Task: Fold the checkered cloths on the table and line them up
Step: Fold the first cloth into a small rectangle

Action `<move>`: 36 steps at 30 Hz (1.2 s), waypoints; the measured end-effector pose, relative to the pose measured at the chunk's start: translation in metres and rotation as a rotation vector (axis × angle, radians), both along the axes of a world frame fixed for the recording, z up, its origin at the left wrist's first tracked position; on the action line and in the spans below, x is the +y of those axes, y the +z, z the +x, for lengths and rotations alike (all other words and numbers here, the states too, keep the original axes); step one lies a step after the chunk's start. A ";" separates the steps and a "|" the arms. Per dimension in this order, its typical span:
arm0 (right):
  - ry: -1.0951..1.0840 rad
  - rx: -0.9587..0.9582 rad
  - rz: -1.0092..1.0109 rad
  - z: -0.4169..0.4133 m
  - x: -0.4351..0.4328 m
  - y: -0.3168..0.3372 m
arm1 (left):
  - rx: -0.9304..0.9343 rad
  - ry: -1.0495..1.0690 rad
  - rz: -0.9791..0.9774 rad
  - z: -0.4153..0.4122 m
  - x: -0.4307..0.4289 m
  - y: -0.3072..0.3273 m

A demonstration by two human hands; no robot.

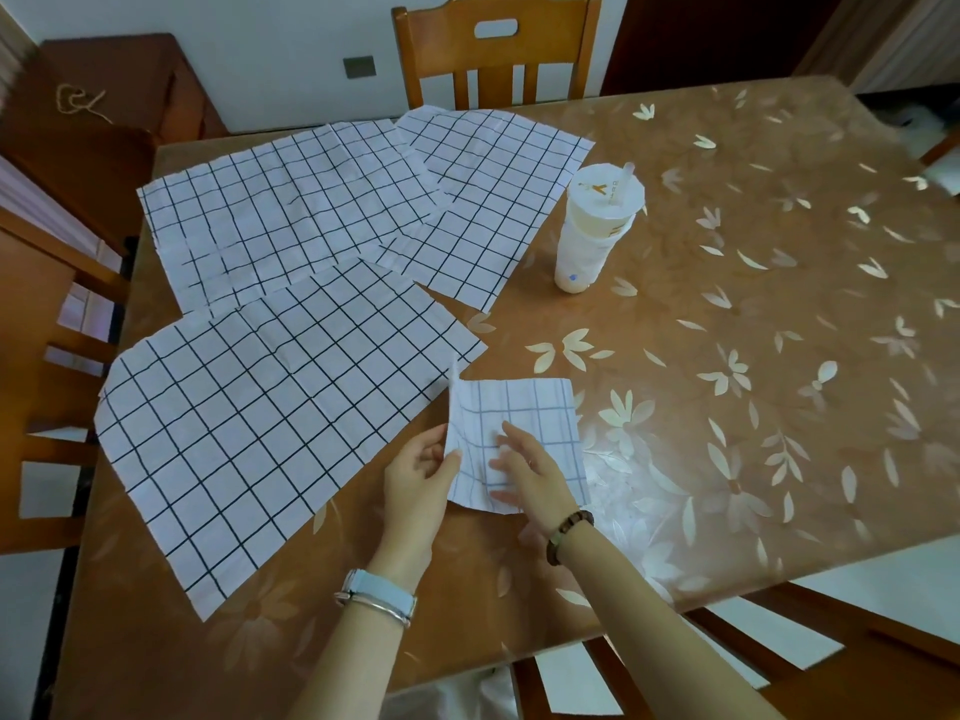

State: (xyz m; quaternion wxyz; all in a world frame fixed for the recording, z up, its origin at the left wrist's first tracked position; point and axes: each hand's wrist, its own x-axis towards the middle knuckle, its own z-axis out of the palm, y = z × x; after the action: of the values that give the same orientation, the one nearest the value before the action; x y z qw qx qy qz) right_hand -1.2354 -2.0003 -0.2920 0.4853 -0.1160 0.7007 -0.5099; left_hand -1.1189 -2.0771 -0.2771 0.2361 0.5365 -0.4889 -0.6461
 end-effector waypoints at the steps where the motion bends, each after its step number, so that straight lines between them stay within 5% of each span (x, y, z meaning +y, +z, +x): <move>1: 0.003 -0.016 0.002 0.000 0.000 0.003 | 0.018 -0.009 -0.004 -0.003 0.002 0.001; 18: -0.020 -0.196 0.003 -0.001 0.007 0.017 | 0.004 -0.121 -0.041 -0.030 0.028 -0.007; 29: -0.056 0.408 0.285 -0.045 0.011 0.004 | -0.092 -0.394 -0.116 -0.054 0.043 -0.016; 36: -0.054 0.446 0.404 -0.069 0.016 -0.004 | -0.344 -0.535 -0.605 -0.030 0.026 -0.035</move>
State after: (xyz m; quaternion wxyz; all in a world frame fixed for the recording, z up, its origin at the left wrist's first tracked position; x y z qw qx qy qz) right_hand -1.3042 -1.9838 -0.2965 0.3189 -0.1076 0.8801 -0.3348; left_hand -1.1487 -2.0511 -0.3119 0.1222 0.3972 -0.8101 -0.4135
